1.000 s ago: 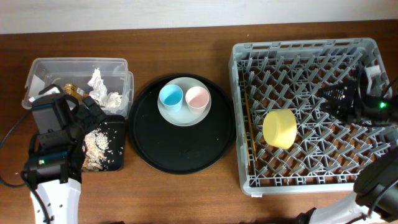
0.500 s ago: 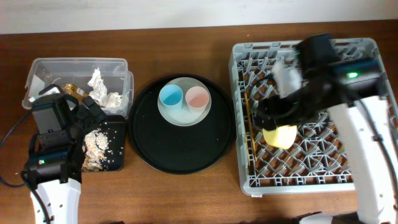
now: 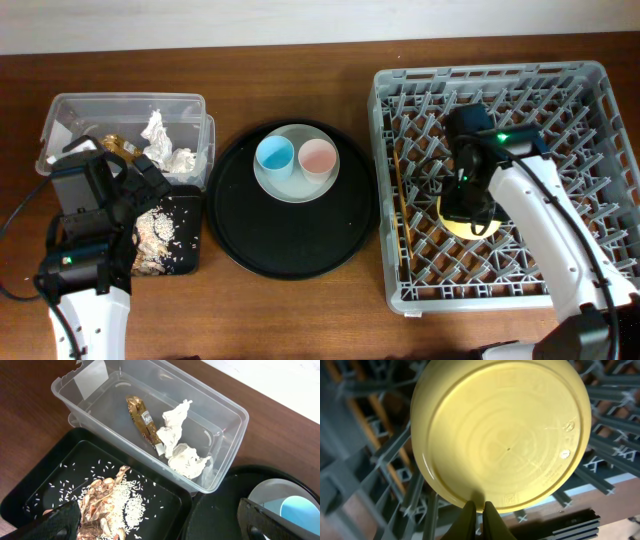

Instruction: Sort waste into correct bins and load items into the dishwasher rack

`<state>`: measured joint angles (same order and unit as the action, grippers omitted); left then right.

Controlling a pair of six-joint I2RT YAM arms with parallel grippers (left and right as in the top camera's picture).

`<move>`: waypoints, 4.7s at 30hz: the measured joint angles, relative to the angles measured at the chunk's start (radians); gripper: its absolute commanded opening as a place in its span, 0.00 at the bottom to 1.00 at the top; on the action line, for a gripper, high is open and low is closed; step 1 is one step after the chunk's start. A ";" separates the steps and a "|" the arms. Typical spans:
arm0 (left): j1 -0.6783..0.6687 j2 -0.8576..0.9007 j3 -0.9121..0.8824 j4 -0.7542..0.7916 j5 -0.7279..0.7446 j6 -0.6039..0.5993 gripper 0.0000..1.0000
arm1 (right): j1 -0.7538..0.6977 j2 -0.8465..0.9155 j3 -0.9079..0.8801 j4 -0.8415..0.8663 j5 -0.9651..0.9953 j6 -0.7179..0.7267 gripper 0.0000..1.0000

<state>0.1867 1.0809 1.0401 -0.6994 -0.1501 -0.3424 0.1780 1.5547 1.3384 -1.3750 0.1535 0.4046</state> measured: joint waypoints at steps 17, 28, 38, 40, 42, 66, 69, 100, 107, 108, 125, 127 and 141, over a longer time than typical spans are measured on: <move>0.000 0.000 0.000 0.000 0.000 0.000 0.99 | -0.043 0.000 0.059 0.104 0.069 -0.050 0.09; 0.000 0.000 0.000 0.000 0.000 0.000 0.99 | -0.169 0.000 -0.035 0.198 -0.025 -0.092 0.09; 0.000 0.000 0.000 0.000 0.000 0.000 0.99 | -0.167 -0.006 -0.100 0.241 -0.131 -0.116 0.04; 0.000 0.000 0.000 0.000 0.000 0.000 0.99 | -0.167 -0.013 -0.081 0.134 -0.108 -0.095 0.04; 0.000 0.000 0.000 0.000 0.000 0.000 0.99 | -0.168 -0.013 -0.039 0.012 -0.065 -0.086 0.05; 0.000 0.000 0.000 0.000 0.000 0.000 0.99 | 0.125 -0.005 -0.177 0.382 -0.518 -0.431 0.45; 0.000 0.000 0.000 0.000 0.000 0.000 0.99 | 0.170 -0.005 -0.220 0.480 -0.438 -0.378 0.41; 0.000 0.000 0.000 -0.001 0.000 0.000 0.99 | 0.187 -0.013 -0.280 0.706 -0.182 -0.111 0.04; 0.000 0.000 0.000 -0.001 0.000 0.000 0.99 | 0.187 -0.011 -0.286 0.742 -0.174 -0.010 0.04; 0.000 0.000 0.000 -0.001 0.000 0.000 0.99 | 0.187 -0.009 -0.288 0.756 -0.171 0.005 0.04; 0.000 0.000 0.000 -0.001 0.000 0.000 0.99 | 0.187 -0.003 -0.288 0.776 -0.169 0.115 0.05; 0.000 0.000 0.000 -0.001 0.000 0.000 0.99 | 0.187 -0.003 -0.288 0.774 -0.169 0.092 0.06; 0.000 0.000 0.000 -0.003 0.000 0.000 0.99 | 0.185 0.000 -0.205 0.729 -0.172 -0.027 0.41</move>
<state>0.1867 1.0809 1.0401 -0.7025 -0.1497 -0.3420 0.3626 1.5547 1.1332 -0.6464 -0.0189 0.3779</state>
